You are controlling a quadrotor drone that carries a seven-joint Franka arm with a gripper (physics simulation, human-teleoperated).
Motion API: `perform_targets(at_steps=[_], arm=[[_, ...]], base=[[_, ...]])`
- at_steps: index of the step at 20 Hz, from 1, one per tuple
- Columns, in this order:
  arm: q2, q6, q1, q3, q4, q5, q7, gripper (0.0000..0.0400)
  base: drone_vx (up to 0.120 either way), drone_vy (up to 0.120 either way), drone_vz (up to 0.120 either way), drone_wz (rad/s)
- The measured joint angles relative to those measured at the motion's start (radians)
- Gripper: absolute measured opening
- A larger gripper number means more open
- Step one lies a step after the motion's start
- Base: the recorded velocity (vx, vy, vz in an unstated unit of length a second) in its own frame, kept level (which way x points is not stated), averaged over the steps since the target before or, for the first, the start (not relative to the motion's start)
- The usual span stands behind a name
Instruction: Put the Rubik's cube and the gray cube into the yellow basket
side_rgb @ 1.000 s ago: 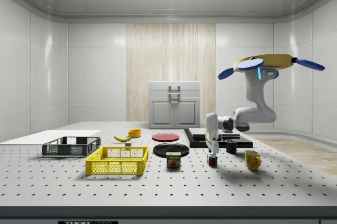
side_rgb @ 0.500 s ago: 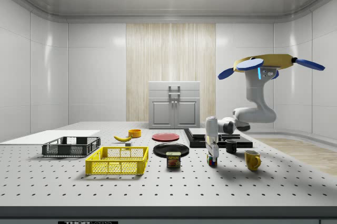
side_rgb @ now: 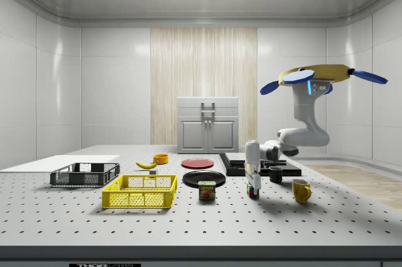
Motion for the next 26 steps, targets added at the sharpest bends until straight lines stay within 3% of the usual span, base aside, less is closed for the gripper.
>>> perform_targets(at_steps=[4,12,22,26], arm=[[-0.001,0.003,-0.007,0.002,0.006,0.002,0.002,0.04],[-0.004,0.008,-0.016,0.005,0.012,0.006,0.004,0.0337],[-0.01,-0.002,-0.016,0.043,0.002,0.044,0.01,0.0326],[-0.011,-0.02,-0.015,0.096,-0.011,0.095,0.015,0.0325]], base=[[0.0,0.0,0.0,0.0],[0.0,0.0,0.0,0.0],[0.0,0.0,0.0,0.0],[0.0,0.0,0.12,0.0]])
